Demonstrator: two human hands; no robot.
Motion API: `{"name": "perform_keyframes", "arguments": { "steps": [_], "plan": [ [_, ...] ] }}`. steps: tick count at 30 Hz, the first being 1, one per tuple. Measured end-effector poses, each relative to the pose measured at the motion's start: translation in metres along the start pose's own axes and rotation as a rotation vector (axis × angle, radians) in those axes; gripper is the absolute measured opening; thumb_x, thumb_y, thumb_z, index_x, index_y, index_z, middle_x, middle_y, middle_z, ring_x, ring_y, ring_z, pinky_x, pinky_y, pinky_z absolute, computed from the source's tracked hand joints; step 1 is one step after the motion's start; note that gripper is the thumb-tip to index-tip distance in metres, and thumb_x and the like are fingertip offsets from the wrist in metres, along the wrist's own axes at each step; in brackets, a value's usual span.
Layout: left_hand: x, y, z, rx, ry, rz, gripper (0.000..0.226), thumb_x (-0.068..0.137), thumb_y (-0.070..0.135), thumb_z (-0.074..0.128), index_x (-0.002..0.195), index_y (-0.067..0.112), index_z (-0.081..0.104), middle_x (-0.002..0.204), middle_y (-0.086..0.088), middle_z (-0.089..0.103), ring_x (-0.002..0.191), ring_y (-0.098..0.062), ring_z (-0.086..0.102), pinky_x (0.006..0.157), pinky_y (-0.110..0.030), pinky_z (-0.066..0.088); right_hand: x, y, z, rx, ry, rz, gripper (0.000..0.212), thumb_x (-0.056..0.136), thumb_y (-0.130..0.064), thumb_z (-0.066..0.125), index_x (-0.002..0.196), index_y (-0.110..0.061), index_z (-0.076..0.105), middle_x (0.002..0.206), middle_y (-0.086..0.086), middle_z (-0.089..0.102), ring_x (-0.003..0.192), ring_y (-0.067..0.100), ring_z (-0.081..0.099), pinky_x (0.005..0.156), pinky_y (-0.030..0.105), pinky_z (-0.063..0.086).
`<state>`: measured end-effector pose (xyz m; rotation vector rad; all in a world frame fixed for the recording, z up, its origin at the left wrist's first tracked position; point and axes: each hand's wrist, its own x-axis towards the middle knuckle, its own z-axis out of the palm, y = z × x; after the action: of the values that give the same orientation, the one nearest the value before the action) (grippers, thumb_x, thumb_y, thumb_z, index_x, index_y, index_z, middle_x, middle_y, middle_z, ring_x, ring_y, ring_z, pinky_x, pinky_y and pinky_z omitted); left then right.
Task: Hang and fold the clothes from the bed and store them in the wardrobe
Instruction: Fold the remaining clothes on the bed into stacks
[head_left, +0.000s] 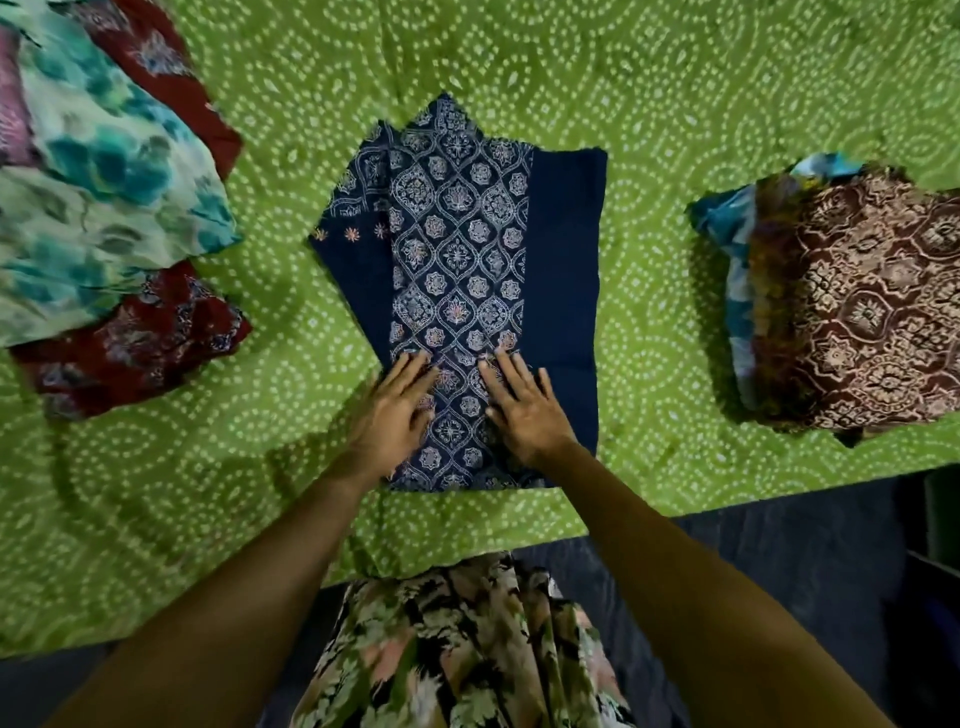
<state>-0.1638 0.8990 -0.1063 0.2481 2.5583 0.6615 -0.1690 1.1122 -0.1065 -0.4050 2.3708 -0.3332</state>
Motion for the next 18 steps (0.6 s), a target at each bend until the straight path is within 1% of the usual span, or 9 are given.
{"name": "perform_keyframes", "arguments": {
  "steps": [2,4,6,9,11,13,14,16,18],
  "plan": [
    [0.008,0.005,-0.011,-0.156,0.207,-0.041,0.04,0.09,0.015,0.06,0.129,0.009,0.054,0.143,-0.006,0.043,0.128,-0.024,0.044,0.111,-0.037,0.031,0.008,-0.002,-0.004,0.041,0.087,0.017,0.063,0.096,-0.046,0.012,0.151,-0.016,0.005,0.158,0.004,-0.007,0.143,0.015,-0.013,0.118,0.049,-0.001],
    [0.022,0.011,-0.031,-0.336,0.415,-0.212,0.033,0.088,0.008,0.061,0.12,0.005,0.06,0.131,-0.01,0.052,0.107,-0.022,0.055,0.103,-0.025,0.037,0.025,-0.013,-0.018,0.108,0.194,0.016,0.059,0.099,-0.037,0.024,0.15,-0.012,0.009,0.158,0.005,-0.003,0.145,0.019,-0.006,0.118,0.047,0.0],
    [0.042,0.01,-0.05,-0.48,0.535,-0.448,0.035,0.088,0.008,0.06,0.122,0.005,0.056,0.124,-0.014,0.052,0.092,-0.023,0.056,0.09,-0.032,0.048,0.044,-0.026,-0.033,0.145,0.273,0.003,0.056,0.101,-0.028,0.033,0.15,-0.011,0.011,0.158,0.007,0.002,0.146,0.023,-0.001,0.118,0.046,0.003],
    [0.073,-0.007,-0.065,-0.659,0.596,-0.73,0.046,0.085,0.014,0.064,0.127,0.003,0.047,0.125,-0.018,0.049,0.108,-0.029,0.054,0.094,-0.04,0.047,0.075,-0.045,-0.055,0.178,0.309,0.007,0.056,0.1,-0.028,0.028,0.151,-0.014,0.011,0.158,0.008,0.0,0.144,0.021,-0.005,0.118,0.045,0.001],
    [0.09,-0.018,-0.075,-0.789,0.639,-0.818,0.05,0.083,0.016,0.068,0.125,-0.001,0.047,0.119,-0.018,0.055,0.104,-0.026,0.055,0.091,-0.028,0.047,0.096,-0.054,-0.064,0.158,0.313,0.041,0.055,0.101,-0.027,0.03,0.151,-0.017,0.008,0.159,0.008,-0.001,0.146,0.025,-0.004,0.116,0.048,-0.001],
    [0.101,-0.017,-0.088,-1.051,0.612,-0.839,0.041,0.084,0.013,0.068,0.117,-0.004,0.052,0.108,-0.011,0.061,0.084,-0.012,0.056,0.068,-0.009,0.046,0.111,-0.058,-0.069,0.11,0.26,0.086,0.057,0.102,-0.029,0.031,0.151,-0.023,0.003,0.158,0.007,-0.005,0.146,0.028,-0.006,0.115,0.051,-0.004],
    [0.106,-0.015,-0.094,-1.197,0.568,-0.838,0.036,0.084,0.012,0.068,0.114,-0.003,0.055,0.101,-0.003,0.062,0.077,-0.007,0.056,0.06,-0.005,0.044,0.117,-0.059,-0.07,0.094,0.218,0.099,0.058,0.101,-0.03,0.031,0.15,-0.024,0.0,0.158,0.006,-0.007,0.145,0.028,-0.009,0.116,0.053,-0.005],
    [0.114,-0.015,-0.101,-1.419,0.466,-0.848,0.033,0.08,0.013,0.072,0.11,0.004,0.061,0.098,0.001,0.067,0.083,-0.009,0.063,0.065,-0.012,0.05,0.123,-0.061,-0.07,0.095,0.148,0.116,0.059,0.101,-0.03,0.03,0.15,-0.026,-0.003,0.158,0.006,-0.012,0.144,0.028,-0.014,0.115,0.055,-0.006],
    [0.12,-0.014,-0.105,-1.466,0.311,-0.885,0.031,0.078,0.016,0.074,0.107,0.01,0.064,0.097,-0.001,0.069,0.09,-0.015,0.065,0.074,-0.025,0.053,0.125,-0.06,-0.069,0.126,0.149,0.118,0.059,0.101,-0.028,0.031,0.15,-0.027,-0.002,0.158,0.005,-0.012,0.144,0.028,-0.016,0.115,0.055,-0.007]
  ]
}}
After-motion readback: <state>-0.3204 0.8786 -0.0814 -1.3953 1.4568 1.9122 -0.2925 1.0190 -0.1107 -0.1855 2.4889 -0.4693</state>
